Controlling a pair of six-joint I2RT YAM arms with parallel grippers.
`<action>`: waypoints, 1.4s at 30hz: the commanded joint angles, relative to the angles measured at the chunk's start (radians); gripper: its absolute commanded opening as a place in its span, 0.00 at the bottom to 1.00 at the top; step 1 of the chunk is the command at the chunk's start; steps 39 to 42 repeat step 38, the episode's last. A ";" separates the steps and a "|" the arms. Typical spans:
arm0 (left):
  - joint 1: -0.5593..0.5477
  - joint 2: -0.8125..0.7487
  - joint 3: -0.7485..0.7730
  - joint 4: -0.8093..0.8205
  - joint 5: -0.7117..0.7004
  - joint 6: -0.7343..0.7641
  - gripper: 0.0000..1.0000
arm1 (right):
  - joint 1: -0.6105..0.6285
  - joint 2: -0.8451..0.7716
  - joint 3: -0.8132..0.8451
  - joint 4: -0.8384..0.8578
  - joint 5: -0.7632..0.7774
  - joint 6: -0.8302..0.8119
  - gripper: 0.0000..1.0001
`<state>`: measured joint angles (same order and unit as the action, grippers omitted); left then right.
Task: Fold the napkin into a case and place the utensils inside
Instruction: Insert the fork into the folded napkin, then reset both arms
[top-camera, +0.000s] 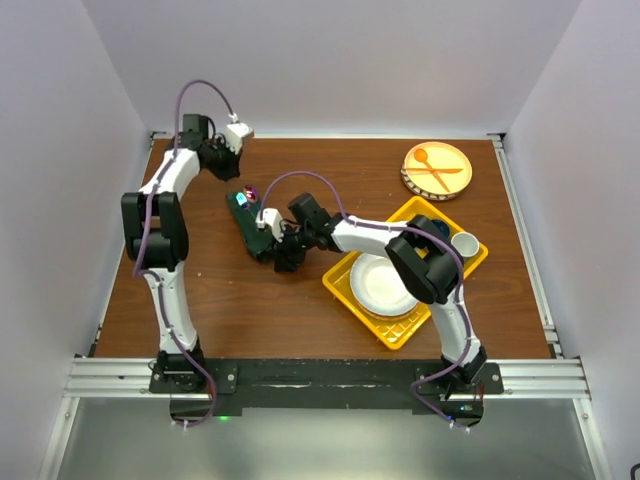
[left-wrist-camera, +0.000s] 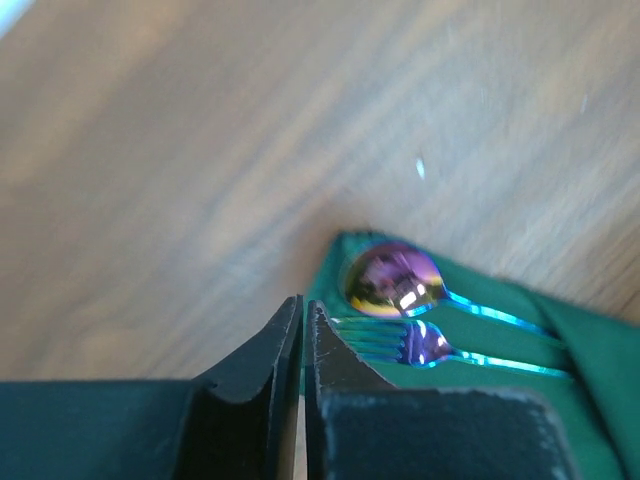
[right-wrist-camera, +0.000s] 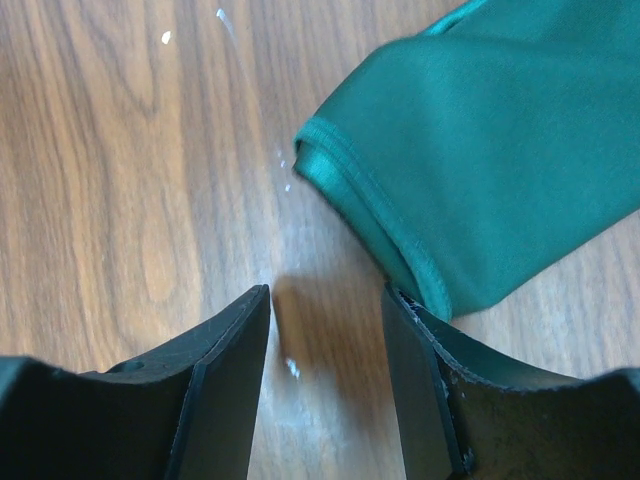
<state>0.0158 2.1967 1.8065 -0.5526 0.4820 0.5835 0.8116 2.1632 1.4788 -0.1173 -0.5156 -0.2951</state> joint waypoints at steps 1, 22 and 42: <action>0.012 -0.147 0.091 0.085 0.003 -0.105 0.11 | -0.003 -0.100 -0.051 -0.033 -0.030 -0.064 0.53; 0.021 -0.718 -0.309 -0.088 0.061 -0.263 1.00 | -0.242 -0.676 -0.241 -0.185 0.064 0.157 0.98; -0.007 -1.014 -0.793 0.022 -0.083 -0.359 1.00 | -0.416 -1.065 -0.621 -0.214 0.229 0.264 0.98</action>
